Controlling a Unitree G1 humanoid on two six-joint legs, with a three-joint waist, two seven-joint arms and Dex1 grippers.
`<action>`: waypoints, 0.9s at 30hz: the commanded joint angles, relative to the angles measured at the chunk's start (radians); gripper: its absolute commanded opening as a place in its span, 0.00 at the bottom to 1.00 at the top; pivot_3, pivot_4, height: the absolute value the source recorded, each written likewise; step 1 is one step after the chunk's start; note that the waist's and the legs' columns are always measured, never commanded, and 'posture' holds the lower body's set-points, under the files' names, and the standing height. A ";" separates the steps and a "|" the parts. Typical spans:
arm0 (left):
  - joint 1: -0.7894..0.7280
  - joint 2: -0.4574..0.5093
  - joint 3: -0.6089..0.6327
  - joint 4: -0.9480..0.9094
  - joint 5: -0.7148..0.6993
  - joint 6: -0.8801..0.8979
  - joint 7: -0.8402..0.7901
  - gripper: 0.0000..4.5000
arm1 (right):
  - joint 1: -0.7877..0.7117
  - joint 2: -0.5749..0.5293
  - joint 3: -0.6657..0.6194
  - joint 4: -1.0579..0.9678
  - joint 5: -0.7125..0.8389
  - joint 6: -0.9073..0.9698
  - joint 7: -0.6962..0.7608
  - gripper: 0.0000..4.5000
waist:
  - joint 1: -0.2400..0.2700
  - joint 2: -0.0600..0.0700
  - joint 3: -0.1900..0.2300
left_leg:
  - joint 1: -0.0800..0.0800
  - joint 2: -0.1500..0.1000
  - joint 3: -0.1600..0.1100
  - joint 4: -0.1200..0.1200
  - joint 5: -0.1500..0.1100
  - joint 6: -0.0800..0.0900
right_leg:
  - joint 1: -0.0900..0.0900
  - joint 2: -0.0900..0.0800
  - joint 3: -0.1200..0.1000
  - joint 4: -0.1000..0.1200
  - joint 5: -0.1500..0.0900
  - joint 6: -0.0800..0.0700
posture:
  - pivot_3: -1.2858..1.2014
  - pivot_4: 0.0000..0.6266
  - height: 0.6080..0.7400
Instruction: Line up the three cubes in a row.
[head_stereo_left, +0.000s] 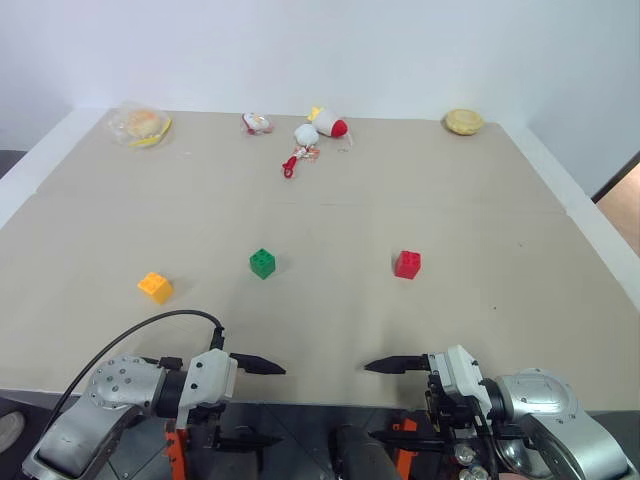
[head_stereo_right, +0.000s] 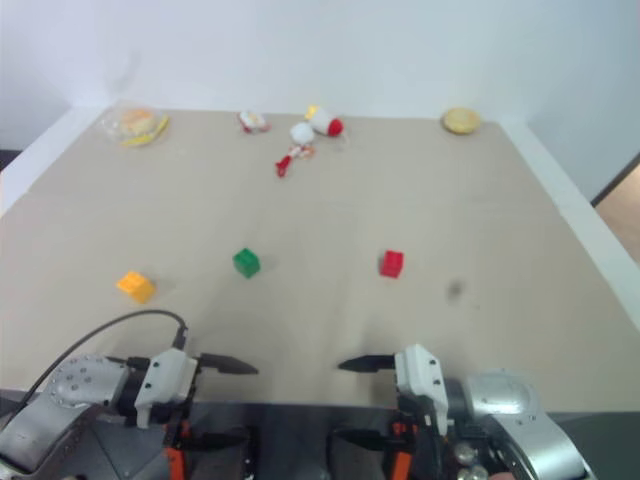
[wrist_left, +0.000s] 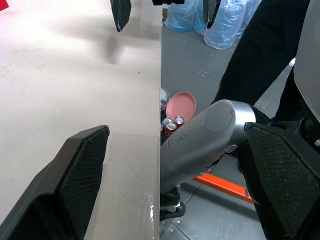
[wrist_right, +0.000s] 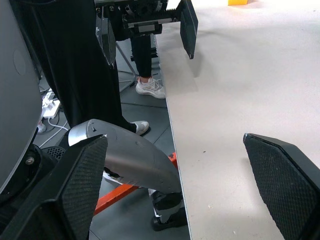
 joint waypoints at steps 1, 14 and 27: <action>0.014 0.002 0.000 -0.022 0.009 -0.052 -0.007 0.99 | -0.021 -0.001 0.006 -0.002 0.006 -0.010 0.018 1.00 | 0.000 0.000 0.000 | 0.000 0.000 0.000 0.000 0.000 0.000 | 0.000 0.000 0.000 0.000 0.000 0.000 | 0.52 0.24 0.98; -0.023 -0.031 -0.021 0.011 0.021 -0.088 0.007 0.99 | -0.060 -0.007 0.034 0.020 -0.010 0.019 0.028 1.00 | 0.000 0.000 0.000 | 0.000 0.000 0.001 0.000 0.000 0.000 | 0.000 -0.001 0.000 0.000 0.000 0.000 | 0.52 0.24 0.98; -0.323 -0.258 0.036 0.019 -0.138 0.211 0.320 0.99 | -0.603 -0.152 -0.114 0.399 0.113 0.258 0.096 1.00 | -0.004 0.001 0.003 | -0.001 -0.005 -0.001 0.004 0.002 0.003 | 0.001 0.000 0.002 0.000 0.000 0.000 | 0.52 0.24 0.98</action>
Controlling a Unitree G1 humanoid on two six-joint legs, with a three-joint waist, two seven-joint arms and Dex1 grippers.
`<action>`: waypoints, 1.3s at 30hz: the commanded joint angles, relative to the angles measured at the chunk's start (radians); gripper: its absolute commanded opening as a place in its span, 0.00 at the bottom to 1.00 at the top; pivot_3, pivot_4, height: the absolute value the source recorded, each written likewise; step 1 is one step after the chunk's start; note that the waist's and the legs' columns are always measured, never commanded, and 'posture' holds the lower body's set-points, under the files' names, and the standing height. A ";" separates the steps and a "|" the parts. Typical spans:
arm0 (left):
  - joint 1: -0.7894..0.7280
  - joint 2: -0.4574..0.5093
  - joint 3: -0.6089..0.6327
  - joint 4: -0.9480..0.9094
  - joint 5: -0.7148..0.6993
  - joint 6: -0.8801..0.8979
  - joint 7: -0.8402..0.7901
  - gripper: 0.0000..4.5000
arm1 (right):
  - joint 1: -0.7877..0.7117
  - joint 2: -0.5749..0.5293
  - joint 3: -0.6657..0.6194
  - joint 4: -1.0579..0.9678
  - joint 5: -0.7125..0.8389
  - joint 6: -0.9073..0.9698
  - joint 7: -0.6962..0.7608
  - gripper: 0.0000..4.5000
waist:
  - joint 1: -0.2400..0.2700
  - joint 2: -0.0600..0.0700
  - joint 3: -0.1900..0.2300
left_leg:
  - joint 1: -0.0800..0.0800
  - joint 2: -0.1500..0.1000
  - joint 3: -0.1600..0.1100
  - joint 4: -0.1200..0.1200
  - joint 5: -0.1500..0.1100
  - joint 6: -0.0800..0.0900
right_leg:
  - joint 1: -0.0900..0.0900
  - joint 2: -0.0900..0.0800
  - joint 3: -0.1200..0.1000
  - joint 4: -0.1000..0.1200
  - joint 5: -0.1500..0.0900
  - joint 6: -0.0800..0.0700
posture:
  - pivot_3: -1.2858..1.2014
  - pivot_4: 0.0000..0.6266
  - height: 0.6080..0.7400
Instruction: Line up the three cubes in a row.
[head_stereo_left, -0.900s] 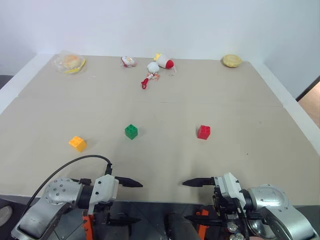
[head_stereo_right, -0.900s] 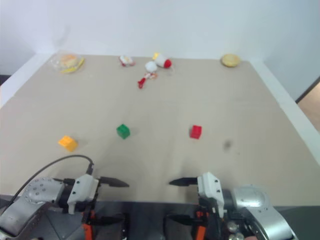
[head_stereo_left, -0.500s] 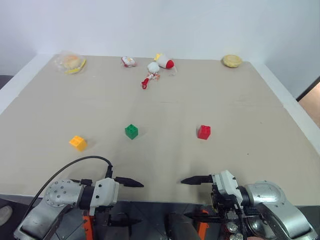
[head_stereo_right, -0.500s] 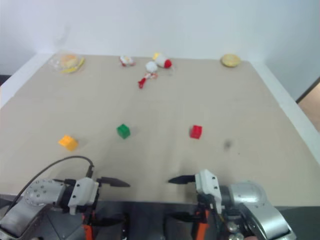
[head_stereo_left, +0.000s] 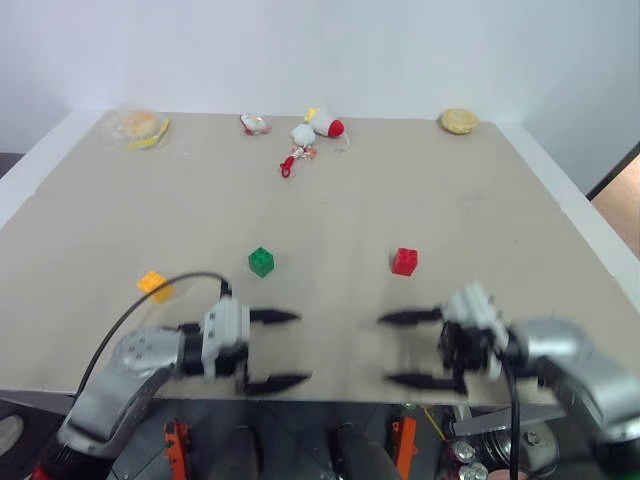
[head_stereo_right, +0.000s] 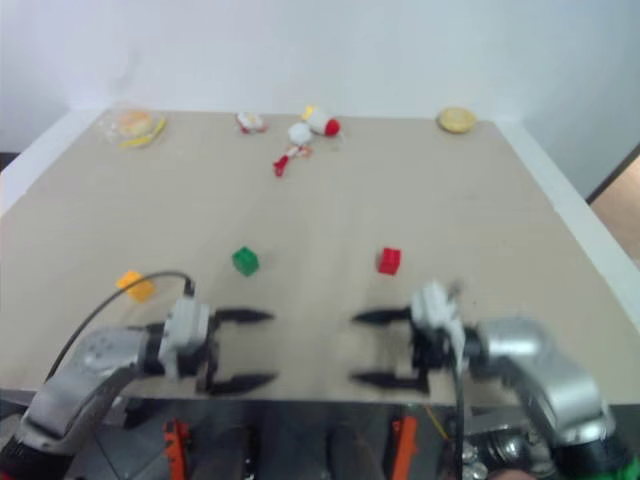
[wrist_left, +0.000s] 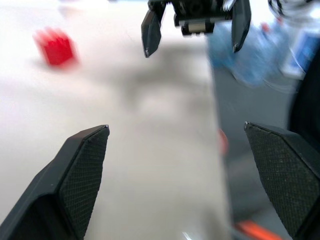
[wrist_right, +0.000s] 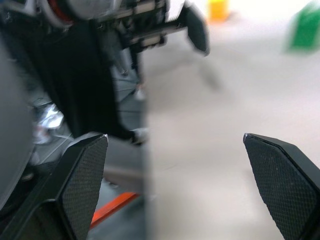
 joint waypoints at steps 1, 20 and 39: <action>-0.053 -0.063 0.016 0.016 0.003 0.024 0.095 0.99 | -0.206 -0.012 0.019 0.260 -0.092 -0.043 0.063 1.00 | -0.001 -0.001 0.000 | 0.004 0.000 -0.001 0.000 0.001 0.001 | 0.001 0.001 0.001 0.000 0.000 0.000 | 0.52 0.24 0.98; -0.148 -0.249 -0.016 0.076 0.083 0.000 0.242 0.99 | -0.633 0.176 0.179 1.103 -0.517 -0.457 0.203 1.00 | 0.000 0.001 -0.001 | -0.001 -0.005 -0.006 -0.007 -0.007 0.005 | 0.002 0.002 0.005 0.000 0.001 0.005 | 0.52 0.24 0.98; -0.142 -0.223 -0.028 0.079 0.089 -0.008 0.212 1.00 | -0.661 0.224 0.107 1.182 -0.535 -0.520 0.178 0.28 | -0.001 0.001 -0.001 | 0.000 -0.005 -0.005 -0.004 0.000 0.004 | 0.003 0.003 0.006 0.000 0.004 0.009 | 0.52 0.24 0.98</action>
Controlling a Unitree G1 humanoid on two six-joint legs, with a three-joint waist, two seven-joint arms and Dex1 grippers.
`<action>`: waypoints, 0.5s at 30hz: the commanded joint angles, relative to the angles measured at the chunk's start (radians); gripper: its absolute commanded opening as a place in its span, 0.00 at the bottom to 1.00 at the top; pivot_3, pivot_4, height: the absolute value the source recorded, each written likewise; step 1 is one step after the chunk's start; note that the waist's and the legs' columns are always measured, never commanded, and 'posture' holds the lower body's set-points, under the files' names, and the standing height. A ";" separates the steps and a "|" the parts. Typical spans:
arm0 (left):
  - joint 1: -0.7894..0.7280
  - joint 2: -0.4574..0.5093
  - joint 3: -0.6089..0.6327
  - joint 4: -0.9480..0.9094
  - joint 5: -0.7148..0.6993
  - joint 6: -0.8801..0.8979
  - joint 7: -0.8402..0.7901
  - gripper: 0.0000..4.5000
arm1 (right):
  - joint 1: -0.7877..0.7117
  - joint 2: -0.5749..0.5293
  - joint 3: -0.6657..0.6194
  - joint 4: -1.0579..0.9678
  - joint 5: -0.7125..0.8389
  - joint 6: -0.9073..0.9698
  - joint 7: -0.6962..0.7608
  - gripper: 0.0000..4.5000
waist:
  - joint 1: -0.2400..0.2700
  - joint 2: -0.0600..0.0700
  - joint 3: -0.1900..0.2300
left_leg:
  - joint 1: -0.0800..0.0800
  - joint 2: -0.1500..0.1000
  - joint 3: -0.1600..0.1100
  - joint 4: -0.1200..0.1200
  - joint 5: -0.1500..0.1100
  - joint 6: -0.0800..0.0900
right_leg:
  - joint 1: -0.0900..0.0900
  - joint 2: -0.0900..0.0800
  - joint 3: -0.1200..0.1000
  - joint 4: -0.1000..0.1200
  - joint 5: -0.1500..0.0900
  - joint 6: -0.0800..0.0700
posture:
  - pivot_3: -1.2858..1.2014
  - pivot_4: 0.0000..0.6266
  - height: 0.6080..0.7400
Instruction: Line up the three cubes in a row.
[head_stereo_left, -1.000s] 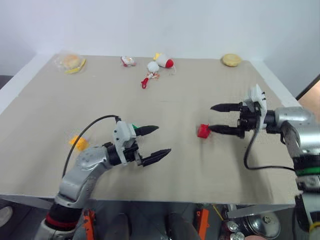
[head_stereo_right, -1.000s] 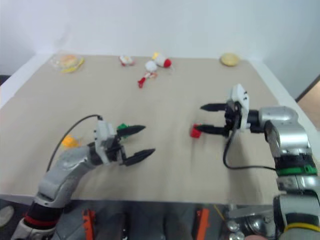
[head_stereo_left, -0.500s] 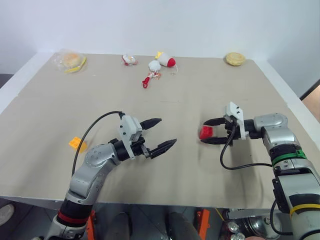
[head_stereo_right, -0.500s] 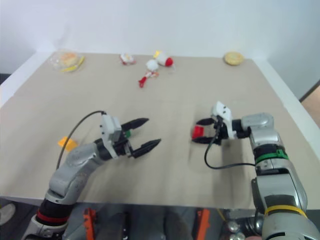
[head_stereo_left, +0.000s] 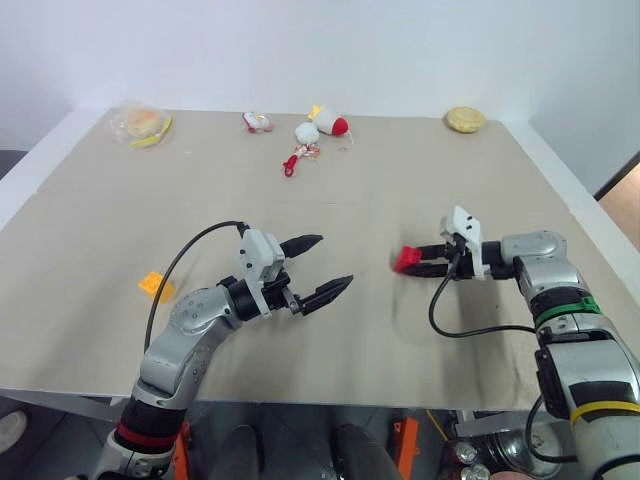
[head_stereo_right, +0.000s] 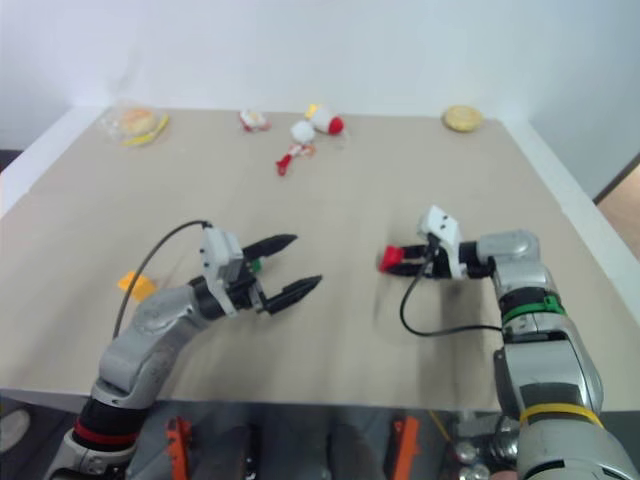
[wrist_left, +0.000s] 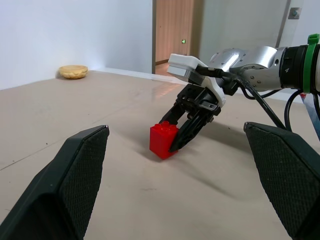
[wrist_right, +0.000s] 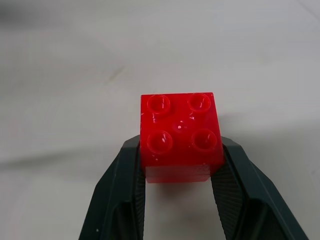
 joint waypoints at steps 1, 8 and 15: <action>-0.004 0.028 -0.001 -0.017 -0.001 -0.019 -0.045 1.00 | -0.003 -0.007 -0.041 -0.085 0.048 0.010 0.063 0.28 | 0.000 0.000 0.000 | 0.000 0.000 0.000 0.000 0.000 0.000 | 0.000 0.000 0.000 0.000 0.000 0.000 | 0.52 0.24 0.98; 0.038 0.160 0.013 -0.016 -0.021 -0.040 -0.217 1.00 | 0.223 -0.082 0.019 -0.581 0.107 0.174 0.204 0.28 | 0.001 0.000 0.000 | 0.000 0.000 -0.001 -0.003 0.000 0.000 | -0.001 0.000 -0.001 0.000 0.000 0.003 | 0.52 0.24 0.98; 0.079 0.299 -0.005 0.044 0.004 -0.147 -0.433 1.00 | 0.361 -0.125 0.080 -0.862 0.102 0.250 0.145 0.28 | 0.000 0.001 0.000 | 0.000 0.001 0.000 -0.003 -0.001 -0.001 | -0.002 0.000 -0.001 0.001 -0.004 -0.004 | 0.52 0.24 0.98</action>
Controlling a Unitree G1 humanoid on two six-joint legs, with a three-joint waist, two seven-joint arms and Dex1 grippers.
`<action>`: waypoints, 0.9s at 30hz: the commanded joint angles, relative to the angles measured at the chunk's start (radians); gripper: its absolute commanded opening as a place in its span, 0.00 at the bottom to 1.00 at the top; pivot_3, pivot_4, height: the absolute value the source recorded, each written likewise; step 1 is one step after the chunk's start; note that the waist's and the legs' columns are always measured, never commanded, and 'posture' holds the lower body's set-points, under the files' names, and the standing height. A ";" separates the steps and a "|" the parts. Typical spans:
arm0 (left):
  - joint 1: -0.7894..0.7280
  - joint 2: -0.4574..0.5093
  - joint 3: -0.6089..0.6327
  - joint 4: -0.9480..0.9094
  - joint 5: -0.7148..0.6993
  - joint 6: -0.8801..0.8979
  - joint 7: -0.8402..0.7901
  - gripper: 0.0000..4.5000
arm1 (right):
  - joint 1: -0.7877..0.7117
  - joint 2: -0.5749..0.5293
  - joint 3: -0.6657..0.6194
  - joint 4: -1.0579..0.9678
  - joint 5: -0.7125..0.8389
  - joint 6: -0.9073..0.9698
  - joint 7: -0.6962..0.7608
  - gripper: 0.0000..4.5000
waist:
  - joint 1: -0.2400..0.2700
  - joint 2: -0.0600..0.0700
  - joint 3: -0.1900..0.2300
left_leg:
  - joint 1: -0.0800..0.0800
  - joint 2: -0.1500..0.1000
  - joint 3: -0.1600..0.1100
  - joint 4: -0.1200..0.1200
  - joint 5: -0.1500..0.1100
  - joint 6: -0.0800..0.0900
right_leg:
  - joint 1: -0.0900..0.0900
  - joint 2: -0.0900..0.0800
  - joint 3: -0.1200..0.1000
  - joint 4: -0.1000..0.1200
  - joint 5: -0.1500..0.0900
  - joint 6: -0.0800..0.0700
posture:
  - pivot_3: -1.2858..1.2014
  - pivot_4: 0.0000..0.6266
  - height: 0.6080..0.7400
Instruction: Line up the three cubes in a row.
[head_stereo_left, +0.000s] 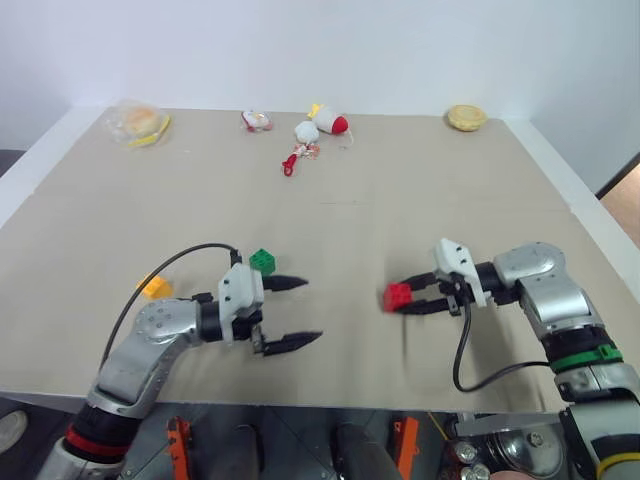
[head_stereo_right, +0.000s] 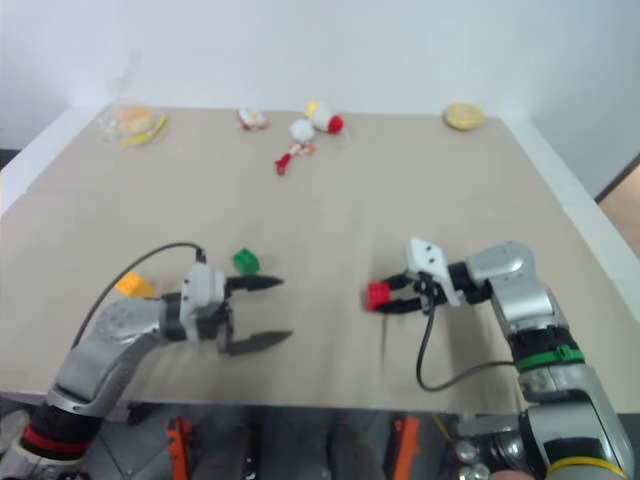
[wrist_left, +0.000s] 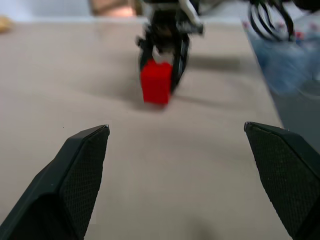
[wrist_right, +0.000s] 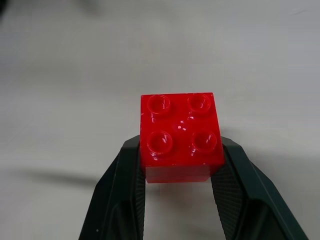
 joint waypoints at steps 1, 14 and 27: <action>-0.010 0.023 -0.001 0.015 -0.002 -0.055 -0.074 1.00 | 0.018 -0.027 0.000 -0.092 0.014 0.018 0.014 0.28 | 0.000 0.000 0.000 | 0.000 0.000 0.000 0.000 0.000 0.000 | 0.000 0.000 0.000 0.000 0.000 0.000 | 0.52 0.24 0.98; -0.060 -0.024 0.025 0.061 0.004 -0.046 -0.030 1.00 | 0.068 -0.036 -0.020 -0.109 0.039 0.023 -0.010 0.88 | 0.001 0.000 0.000 | 0.000 0.000 0.000 0.001 0.000 0.000 | 0.000 0.000 -0.001 0.000 0.000 0.000 | 0.52 0.24 0.98; -0.031 -0.141 0.220 0.039 0.071 0.058 0.466 1.00 | -0.051 0.050 -0.167 -0.367 0.341 0.370 -0.192 0.95 | 0.001 0.000 0.000 | 0.000 0.001 -0.003 0.002 0.000 0.001 | 0.002 0.001 -0.002 0.001 0.002 0.000 | 0.52 0.24 0.98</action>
